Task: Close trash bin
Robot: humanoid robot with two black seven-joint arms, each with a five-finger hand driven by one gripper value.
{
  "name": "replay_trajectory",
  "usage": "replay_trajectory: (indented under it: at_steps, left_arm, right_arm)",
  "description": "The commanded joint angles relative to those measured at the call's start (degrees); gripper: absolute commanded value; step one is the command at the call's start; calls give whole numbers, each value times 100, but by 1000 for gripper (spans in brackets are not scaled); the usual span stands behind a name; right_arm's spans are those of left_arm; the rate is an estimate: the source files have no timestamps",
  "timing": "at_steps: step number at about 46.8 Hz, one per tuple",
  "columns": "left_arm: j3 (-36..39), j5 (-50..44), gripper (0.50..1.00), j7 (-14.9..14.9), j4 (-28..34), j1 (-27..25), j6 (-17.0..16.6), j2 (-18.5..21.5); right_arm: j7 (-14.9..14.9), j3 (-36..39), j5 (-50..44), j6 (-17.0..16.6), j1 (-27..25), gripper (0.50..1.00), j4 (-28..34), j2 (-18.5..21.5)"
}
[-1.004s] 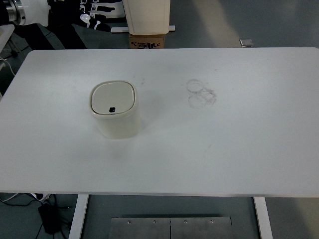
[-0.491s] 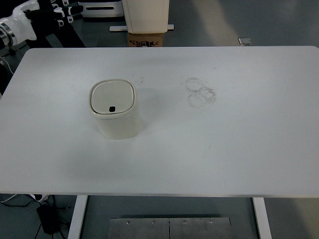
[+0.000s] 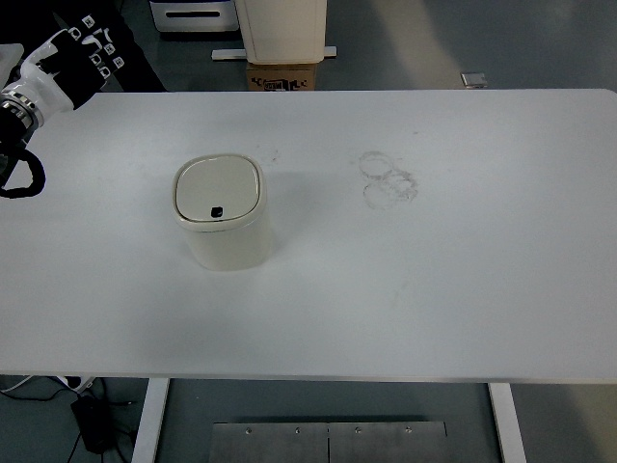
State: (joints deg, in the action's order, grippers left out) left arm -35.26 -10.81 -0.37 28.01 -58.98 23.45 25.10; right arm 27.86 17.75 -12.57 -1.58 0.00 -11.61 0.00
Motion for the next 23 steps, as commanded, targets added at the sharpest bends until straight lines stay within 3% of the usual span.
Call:
replay_trajectory:
  at_steps: [1, 12, 23]
  left_arm:
    - [-252, 0, 1000, 1, -93, 141, -7, -189]
    - [-859, -9, 1000, -359, -770, 317, 151, -655]
    - [-956, -474, 1000, -385, -1289, 440, 257, -1015]
  right_arm:
    - [0, 1, 1, 0, 0, 991, 0, 0]
    - [0, 9, -17, 0, 9, 991, 0, 0]
    - [0, 9, -35, -9, 26, 991, 0, 0]
